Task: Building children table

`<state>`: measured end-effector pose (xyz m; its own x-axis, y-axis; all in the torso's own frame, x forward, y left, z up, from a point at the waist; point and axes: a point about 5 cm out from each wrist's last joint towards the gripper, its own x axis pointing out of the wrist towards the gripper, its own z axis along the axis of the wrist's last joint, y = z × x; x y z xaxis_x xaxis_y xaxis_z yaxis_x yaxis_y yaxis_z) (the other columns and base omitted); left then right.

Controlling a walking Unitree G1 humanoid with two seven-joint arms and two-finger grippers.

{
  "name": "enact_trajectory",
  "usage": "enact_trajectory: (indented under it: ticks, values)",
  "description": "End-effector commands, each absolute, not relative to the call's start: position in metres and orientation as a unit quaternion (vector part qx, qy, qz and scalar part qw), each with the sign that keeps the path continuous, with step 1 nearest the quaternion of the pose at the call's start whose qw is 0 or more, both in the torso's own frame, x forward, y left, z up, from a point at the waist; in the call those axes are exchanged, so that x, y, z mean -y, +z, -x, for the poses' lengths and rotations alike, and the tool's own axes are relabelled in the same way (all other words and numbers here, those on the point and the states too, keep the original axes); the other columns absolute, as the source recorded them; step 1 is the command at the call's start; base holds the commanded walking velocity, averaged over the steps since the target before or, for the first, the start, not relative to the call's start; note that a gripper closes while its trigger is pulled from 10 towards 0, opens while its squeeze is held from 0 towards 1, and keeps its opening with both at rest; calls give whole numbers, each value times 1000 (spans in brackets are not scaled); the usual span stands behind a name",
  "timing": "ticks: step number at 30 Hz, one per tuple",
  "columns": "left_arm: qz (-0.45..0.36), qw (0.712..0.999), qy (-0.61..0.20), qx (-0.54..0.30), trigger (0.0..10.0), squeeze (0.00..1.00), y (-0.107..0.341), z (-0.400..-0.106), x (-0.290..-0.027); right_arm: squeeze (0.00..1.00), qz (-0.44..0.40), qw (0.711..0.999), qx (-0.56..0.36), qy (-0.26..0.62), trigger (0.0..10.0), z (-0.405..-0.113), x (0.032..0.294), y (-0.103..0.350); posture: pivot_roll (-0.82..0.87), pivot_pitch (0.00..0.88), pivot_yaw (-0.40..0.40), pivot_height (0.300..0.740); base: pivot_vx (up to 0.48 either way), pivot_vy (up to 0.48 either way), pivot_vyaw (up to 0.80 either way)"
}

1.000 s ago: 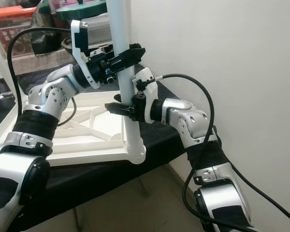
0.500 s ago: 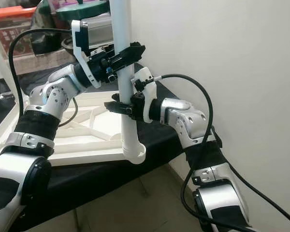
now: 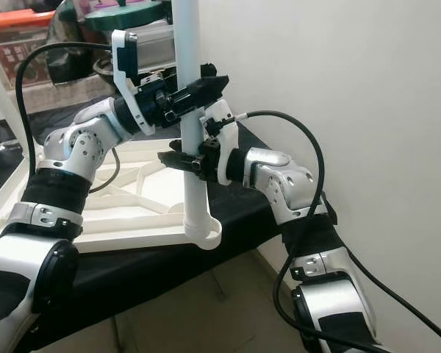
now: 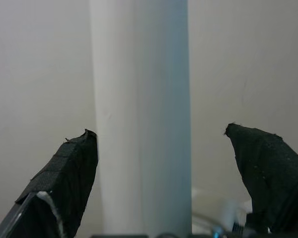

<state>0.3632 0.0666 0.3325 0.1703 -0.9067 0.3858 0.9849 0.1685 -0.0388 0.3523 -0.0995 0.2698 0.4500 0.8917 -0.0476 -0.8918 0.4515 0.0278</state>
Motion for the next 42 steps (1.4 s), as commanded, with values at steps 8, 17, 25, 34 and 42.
enact_trajectory:
  ticks: [8, 17, 25, 34, 42]
  values:
    - [135, 760, -619, 144, 10000, 0, 329, -358, -88, 0, 5, 853, -12, 522, 0, -351, 115, 280, -32, 0, 49, 740, 0, 0, 0]
    - [179, 786, -566, 171, 10000, 0, 325, -353, -115, 0, 7, 874, -1, 486, 0, -353, 140, 283, -27, 0, 42, 740, 0, 0, 0]
    - [213, 812, -513, 179, 10000, 0, 312, -343, -128, 0, -4, 909, 30, 415, 0, -356, 161, 286, -6, 0, 39, 740, 0, 0, 0]
    - [225, 878, -367, 209, 10000, 0, 294, -330, -140, 0, -32, 963, 128, 237, 10000, -363, 186, 303, -1, 0, 23, 740, 0, 0, 0]
    - [188, 926, -265, 192, 10000, 0, 270, -318, -145, 0, -7, 974, 191, 119, 10000, -354, 184, 301, 5, 0, 16, 740, 0, 0, 0]
